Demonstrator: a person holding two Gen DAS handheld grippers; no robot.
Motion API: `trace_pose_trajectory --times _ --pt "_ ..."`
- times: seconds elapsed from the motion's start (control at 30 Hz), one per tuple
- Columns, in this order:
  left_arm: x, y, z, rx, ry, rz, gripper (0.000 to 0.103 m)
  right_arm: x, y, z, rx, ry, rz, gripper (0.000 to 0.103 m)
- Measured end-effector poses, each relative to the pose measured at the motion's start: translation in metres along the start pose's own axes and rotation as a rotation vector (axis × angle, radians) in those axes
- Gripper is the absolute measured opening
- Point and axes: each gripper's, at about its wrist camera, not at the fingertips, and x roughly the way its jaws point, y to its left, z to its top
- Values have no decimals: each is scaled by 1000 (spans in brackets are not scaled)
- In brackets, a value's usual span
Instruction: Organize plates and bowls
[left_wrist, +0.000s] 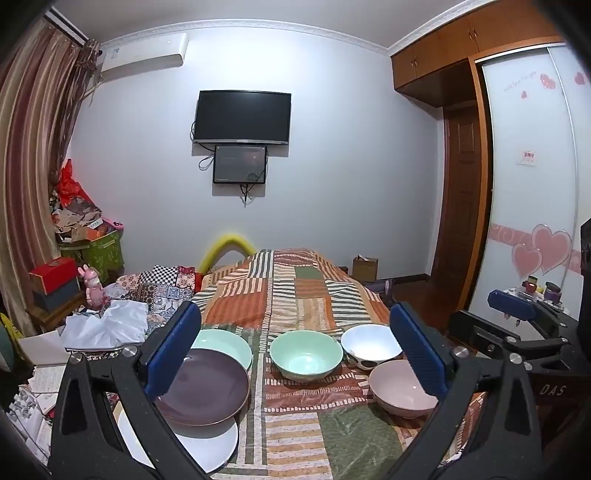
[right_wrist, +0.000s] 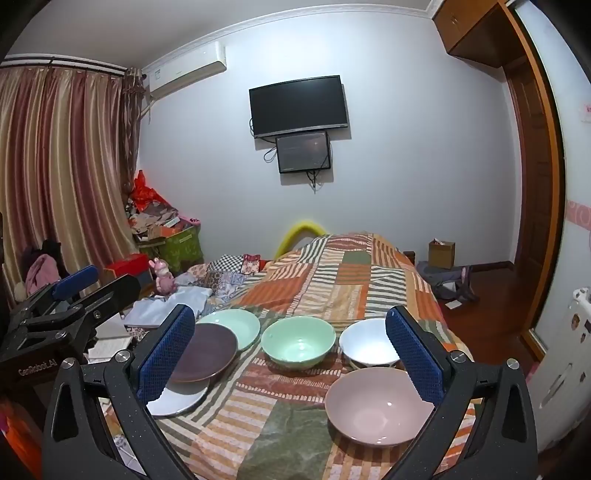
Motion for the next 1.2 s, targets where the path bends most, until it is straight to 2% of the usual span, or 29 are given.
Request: trace_pose_trajectory --times 1.2 --pt "-3 0 -2 6 -4 -13 103 -4 -2 1 8 -5 -7 103"
